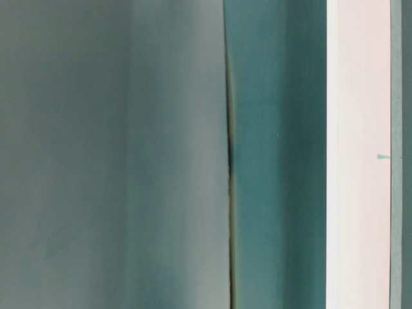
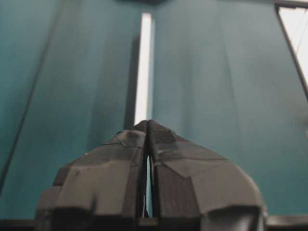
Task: Lift a wooden board with both hands.
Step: 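Move both grippers down over the white board near each end, then lower both grippers onto the board and close them on it, then lift the board with both grippers and move it back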
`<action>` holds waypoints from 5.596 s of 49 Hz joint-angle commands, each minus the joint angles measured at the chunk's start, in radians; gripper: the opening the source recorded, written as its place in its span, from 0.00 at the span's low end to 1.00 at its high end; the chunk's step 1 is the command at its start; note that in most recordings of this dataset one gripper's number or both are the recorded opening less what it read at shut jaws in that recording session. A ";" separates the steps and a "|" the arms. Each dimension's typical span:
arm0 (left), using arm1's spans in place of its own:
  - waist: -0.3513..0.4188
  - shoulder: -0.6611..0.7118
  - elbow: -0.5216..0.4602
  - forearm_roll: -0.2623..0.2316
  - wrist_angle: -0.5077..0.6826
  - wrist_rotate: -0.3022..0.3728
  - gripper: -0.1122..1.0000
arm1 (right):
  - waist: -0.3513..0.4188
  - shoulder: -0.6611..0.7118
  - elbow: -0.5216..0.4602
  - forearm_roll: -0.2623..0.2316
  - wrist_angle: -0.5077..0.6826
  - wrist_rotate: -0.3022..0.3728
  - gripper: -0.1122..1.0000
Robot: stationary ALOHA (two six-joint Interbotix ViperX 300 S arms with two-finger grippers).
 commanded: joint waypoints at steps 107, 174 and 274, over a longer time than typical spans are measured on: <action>-0.020 0.594 -0.219 0.012 0.368 0.132 0.98 | 0.009 0.526 -0.301 -0.029 0.360 -0.193 0.95; -0.008 0.727 -0.100 0.012 0.118 0.084 0.98 | 0.051 0.710 -0.166 -0.023 0.084 -0.192 0.95; -0.021 0.600 -0.170 0.012 0.324 -0.032 0.26 | 0.040 0.592 -0.261 -0.026 0.321 -0.117 0.29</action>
